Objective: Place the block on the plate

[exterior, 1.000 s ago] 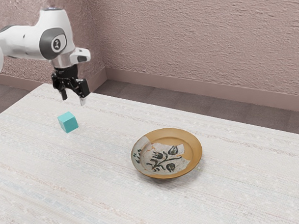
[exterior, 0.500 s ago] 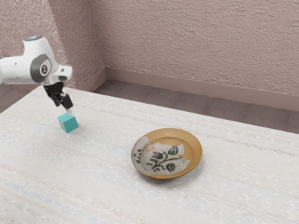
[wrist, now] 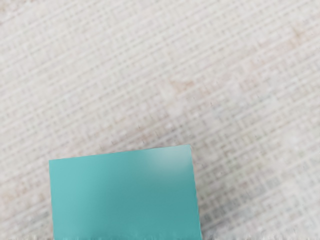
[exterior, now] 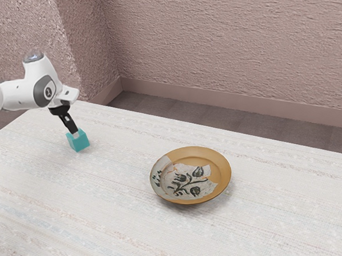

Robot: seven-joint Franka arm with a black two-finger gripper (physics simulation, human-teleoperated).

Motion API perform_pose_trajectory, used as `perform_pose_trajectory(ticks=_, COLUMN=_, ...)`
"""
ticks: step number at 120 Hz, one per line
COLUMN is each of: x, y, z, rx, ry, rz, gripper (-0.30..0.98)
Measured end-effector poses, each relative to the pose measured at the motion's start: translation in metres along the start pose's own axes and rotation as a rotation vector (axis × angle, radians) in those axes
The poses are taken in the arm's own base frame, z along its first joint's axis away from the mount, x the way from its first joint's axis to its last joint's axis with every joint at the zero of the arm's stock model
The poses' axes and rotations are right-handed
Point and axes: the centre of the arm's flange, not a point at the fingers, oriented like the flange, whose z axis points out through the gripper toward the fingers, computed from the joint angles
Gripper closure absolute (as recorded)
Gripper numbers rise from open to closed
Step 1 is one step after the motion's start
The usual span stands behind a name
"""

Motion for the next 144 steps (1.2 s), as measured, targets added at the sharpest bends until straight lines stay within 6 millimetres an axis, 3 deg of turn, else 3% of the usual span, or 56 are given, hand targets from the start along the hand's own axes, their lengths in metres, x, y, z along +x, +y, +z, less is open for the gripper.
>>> perform_pose_trajectory(ticks=20, x=-0.012, y=-0.006, z=0.007, rx=-0.008, ry=-0.013, rz=-0.016, gripper=0.0)
perform_pose_trajectory(ticks=80, x=-0.023, y=-0.009, z=0.036, rx=-0.029, ry=-0.033, rz=-0.08, gripper=0.0)
perform_pose_trajectory(ticks=144, x=-0.014, y=-0.012, z=0.047, rx=-0.017, ry=-0.015, rz=-0.135, gripper=0.01)
